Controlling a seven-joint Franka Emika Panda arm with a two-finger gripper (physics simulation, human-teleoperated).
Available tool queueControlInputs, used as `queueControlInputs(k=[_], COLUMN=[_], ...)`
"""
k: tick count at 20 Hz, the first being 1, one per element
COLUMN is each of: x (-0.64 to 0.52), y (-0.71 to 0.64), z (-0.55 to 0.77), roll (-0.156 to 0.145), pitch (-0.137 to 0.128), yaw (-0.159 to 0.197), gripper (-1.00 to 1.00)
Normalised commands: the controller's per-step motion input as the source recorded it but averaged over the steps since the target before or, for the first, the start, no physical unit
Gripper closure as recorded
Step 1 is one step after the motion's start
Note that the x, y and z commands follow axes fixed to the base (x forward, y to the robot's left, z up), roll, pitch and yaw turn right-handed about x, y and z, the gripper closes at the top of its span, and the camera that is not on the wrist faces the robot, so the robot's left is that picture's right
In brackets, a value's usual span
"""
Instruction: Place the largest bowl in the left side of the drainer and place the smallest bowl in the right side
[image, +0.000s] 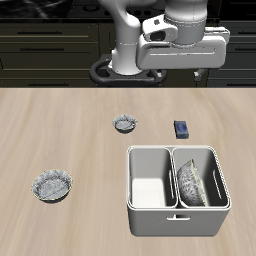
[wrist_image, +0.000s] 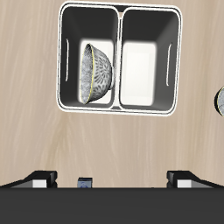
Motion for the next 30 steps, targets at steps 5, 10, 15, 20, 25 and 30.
queueControlInputs(k=[5,10,15,20,25,30], x=[-0.27,-0.25,-0.29,-0.3,-0.33,-0.34], y=[-0.12,-0.18,-0.18,-0.12,-0.03,-0.12], z=[-0.09,-0.04,-0.03,-0.08,-0.16,-0.1], roll=[-0.015,-0.02,-0.02,-0.022,0.018,0.02], pitch=[-0.04,-0.018,-0.032,-0.016,-0.008,0.007], yaw=[0.042,-0.005,0.02,0.009,0.032,0.003], gripper=[-1.0,-1.0,-1.0,-1.0,-1.0,-1.0])
